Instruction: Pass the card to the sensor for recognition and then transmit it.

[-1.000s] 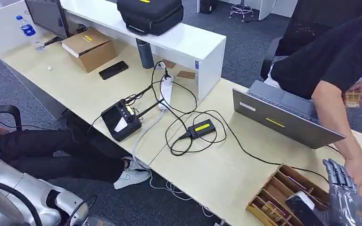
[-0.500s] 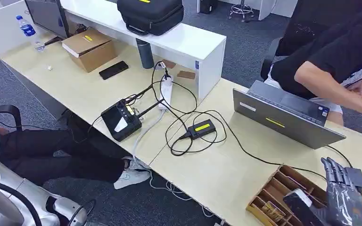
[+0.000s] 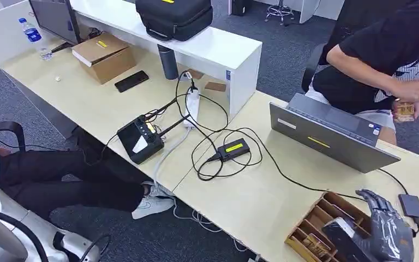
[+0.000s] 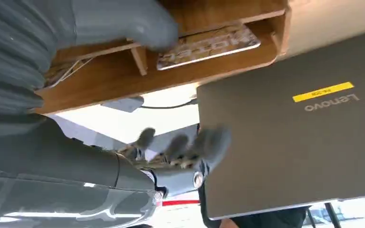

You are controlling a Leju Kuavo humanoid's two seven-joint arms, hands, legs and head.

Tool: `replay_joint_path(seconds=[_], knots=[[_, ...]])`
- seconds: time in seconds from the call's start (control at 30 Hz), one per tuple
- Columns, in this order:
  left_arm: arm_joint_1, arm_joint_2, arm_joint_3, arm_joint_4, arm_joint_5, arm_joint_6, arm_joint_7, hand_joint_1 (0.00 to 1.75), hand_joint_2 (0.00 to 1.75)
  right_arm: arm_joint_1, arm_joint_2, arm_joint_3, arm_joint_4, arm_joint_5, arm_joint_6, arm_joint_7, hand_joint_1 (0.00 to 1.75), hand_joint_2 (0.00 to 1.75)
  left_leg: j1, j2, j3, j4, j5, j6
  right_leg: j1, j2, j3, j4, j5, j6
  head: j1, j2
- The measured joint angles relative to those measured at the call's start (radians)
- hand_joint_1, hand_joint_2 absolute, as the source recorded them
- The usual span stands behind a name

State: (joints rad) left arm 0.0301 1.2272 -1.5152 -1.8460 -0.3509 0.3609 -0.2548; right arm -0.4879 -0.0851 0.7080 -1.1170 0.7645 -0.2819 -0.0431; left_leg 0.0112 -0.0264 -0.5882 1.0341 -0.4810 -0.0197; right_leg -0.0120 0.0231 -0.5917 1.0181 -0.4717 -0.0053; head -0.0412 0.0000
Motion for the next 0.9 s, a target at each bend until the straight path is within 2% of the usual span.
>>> replay_joint_path(seconds=[0.13, 0.47, 0.6, 0.63, 0.9], knots=[[-0.008, -0.002, -0.013, 0.0, 0.006, 0.007, 0.001, 0.0, 1.75, 0.0, 0.009, 0.008, 0.003, -0.01, 0.006, -0.004, 1.47, 1.75, 0.0, 0.0, 0.0, 0.0, 0.0, 0.0, 0.0, 0.0, 0.0, 0.0, 0.0, 0.0, 0.0, 0.0], [-0.017, -0.01, -0.027, 0.0, 0.022, 0.018, 0.002, 0.0, 1.75, -0.014, 0.027, 0.016, 0.008, -0.027, 0.017, -0.012, 1.57, 1.75, 0.0, 0.0, 0.0, 0.0, 0.0, 0.0, 0.0, 0.0, 0.0, 0.0, 0.0, 0.0, 0.0, 0.0], [-0.017, -0.011, -0.031, 0.0, 0.027, 0.019, 0.002, 0.0, 1.75, -0.016, 0.029, 0.021, 0.008, -0.029, 0.019, -0.012, 1.55, 1.75, 0.0, 0.0, 0.0, 0.0, 0.0, 0.0, 0.0, 0.0, 0.0, 0.0, 0.0, 0.0, 0.0, 0.0], [-0.017, -0.011, -0.032, 0.0, 0.03, 0.02, 0.002, 0.0, 1.75, -0.017, 0.029, 0.022, 0.008, -0.03, 0.018, -0.012, 1.61, 1.75, 0.0, 0.0, 0.0, 0.0, 0.0, 0.0, 0.0, 0.0, 0.0, 0.0, 0.0, 0.0, 0.0, 0.0], [-0.012, -0.024, -0.042, 0.0, 0.07, 0.042, 0.011, 0.0, 1.75, -0.033, 0.029, 0.027, -0.013, -0.026, 0.006, -0.004, 1.61, 1.75, 0.0, 0.0, 0.0, 0.0, 0.0, 0.0, 0.0, 0.0, 0.0, 0.0, 0.0, 0.0, 0.0, 0.0]])
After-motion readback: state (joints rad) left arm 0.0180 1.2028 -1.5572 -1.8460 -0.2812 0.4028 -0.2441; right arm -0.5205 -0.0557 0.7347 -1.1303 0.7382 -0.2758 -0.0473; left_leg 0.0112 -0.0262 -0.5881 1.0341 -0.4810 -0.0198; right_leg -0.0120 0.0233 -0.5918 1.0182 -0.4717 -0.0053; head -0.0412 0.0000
